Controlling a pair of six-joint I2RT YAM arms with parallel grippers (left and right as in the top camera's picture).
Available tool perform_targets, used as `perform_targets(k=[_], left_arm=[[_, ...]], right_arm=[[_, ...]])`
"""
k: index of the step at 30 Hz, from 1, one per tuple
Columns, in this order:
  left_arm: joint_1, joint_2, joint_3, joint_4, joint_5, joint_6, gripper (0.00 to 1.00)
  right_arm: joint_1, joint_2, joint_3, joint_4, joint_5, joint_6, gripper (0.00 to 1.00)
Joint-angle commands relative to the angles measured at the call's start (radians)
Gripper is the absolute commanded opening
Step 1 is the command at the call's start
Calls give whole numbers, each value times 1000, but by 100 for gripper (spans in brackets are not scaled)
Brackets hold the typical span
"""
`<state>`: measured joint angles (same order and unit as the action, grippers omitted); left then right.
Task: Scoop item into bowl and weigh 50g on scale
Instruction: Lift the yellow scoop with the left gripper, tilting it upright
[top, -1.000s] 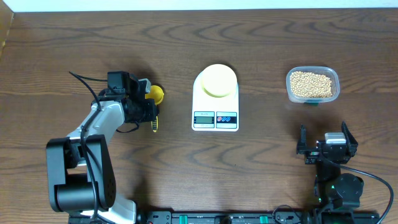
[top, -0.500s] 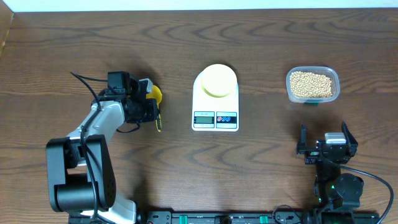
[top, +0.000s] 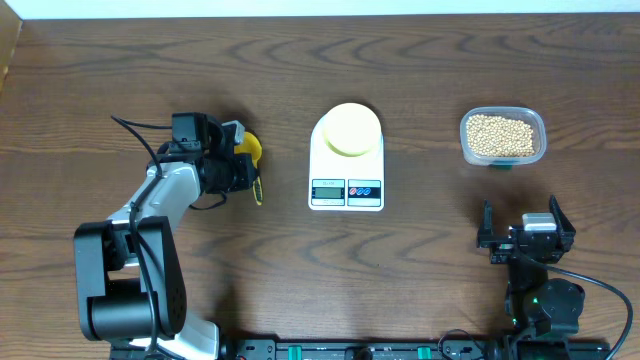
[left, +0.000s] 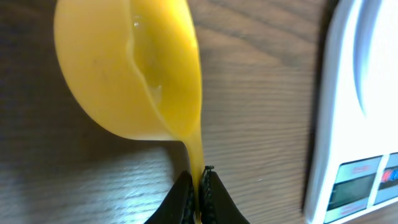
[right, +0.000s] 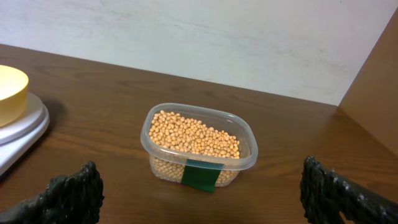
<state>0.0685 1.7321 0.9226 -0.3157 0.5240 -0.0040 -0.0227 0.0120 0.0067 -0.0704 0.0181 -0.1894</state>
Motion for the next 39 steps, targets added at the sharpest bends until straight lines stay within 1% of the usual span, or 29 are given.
perform_targets(k=[1, 3, 6, 10, 12, 17, 19, 22, 28, 30, 31, 32, 34, 37, 39], left_arm=[[3, -15, 13, 27, 122, -39, 7], [10, -26, 13, 42, 166, -62, 7], [30, -34, 13, 49, 177, -106, 7], [68, -34, 13, 56, 261, -110, 7], [83, -34, 13, 55, 259, -101, 7], [73, -31, 8, -13, 148, -42, 7], [57, -27, -6, -20, 120, -42, 7], [29, -16, -29, -19, 117, -42, 7], [5, -1, -38, -18, 32, -42, 8], [5, 2, -38, -18, 32, -42, 16], [5, 4, -38, -19, 32, -42, 17], [5, 8, -38, -18, 32, -42, 22], [5, 17, -38, -16, 32, -41, 27], [5, 39, -38, -16, 32, -42, 29], [5, 53, -38, -15, 32, -42, 34]], right_arm=[[7, -4, -1, -4, -2, -6, 99], [7, -4, -1, -4, -2, -6, 99], [7, -4, -1, -4, -2, -6, 99], [7, -4, -1, -4, -2, -6, 99], [7, -4, -1, -4, -2, -6, 99], [7, -4, -1, -4, -2, -6, 99], [7, -4, -1, -4, -2, -6, 99], [7, -4, -1, -4, -2, -6, 99], [7, -4, -1, -4, -2, -6, 99], [7, -4, -1, -4, -2, -6, 99], [7, -4, -1, -4, -2, -6, 99], [7, -4, -1, -4, -2, -6, 99], [7, -4, -1, -4, -2, -6, 99], [7, -4, -1, -4, -2, -6, 99], [7, -4, -1, -4, -2, -6, 99]])
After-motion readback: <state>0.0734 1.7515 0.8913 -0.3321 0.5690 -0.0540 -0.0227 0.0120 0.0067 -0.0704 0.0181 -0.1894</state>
